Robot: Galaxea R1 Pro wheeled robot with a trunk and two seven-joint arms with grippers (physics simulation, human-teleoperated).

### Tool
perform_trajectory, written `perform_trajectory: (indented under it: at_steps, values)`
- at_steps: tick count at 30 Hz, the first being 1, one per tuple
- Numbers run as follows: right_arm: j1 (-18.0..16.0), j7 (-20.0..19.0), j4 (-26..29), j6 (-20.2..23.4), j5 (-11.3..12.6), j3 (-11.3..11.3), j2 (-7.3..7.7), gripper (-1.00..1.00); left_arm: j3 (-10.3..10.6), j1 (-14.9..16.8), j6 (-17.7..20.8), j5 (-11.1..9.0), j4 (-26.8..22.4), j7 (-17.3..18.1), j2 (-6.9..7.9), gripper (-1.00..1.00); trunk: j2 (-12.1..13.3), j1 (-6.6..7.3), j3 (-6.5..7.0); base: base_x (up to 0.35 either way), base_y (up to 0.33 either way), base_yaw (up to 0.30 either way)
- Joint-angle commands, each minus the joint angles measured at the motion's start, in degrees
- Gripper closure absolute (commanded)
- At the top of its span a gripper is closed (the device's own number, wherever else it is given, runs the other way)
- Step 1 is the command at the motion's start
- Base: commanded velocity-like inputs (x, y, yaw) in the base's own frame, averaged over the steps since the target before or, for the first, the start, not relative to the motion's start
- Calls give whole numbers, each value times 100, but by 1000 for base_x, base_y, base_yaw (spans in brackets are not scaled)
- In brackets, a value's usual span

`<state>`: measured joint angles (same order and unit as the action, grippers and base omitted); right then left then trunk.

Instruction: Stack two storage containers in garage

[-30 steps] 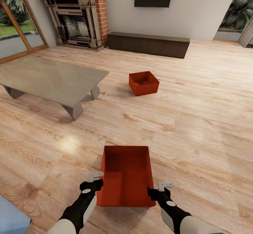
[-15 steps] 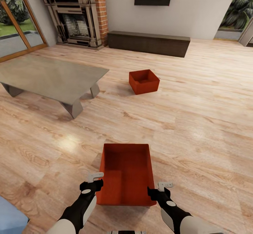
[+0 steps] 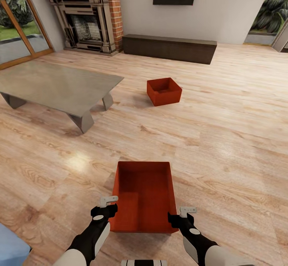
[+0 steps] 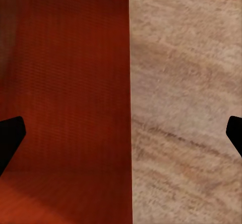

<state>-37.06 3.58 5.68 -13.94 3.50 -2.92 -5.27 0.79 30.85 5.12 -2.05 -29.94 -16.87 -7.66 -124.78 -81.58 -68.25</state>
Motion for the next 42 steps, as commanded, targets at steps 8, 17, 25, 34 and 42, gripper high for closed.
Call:
perform_trajectory:
  at_steps: [8,17,25,34,42]
  values:
    - [-3,20,-6,-20,30,-33,-1,-100,446,0,58,-2,37,-7,25,-100,-1,1,-4,0,0,0]
    - [-3,20,-6,-21,28,-33,-1,-100,1347,0,24,-3,481,8,53,-100,-1,1,-4,0,0,0]
    - [-3,20,-6,-21,34,-33,-1,-100,1361,0,16,-79,533,8,126,-100,-1,1,-4,0,0,0]
    - [-3,20,-6,-21,37,-33,-1,-100,1145,-2,24,-340,604,8,378,-100,-1,1,-4,0,0,0]
    - [-3,20,-6,-16,45,-33,-1,-100,1109,-3,31,-383,599,8,365,-100,-1,1,-4,0,0,0]
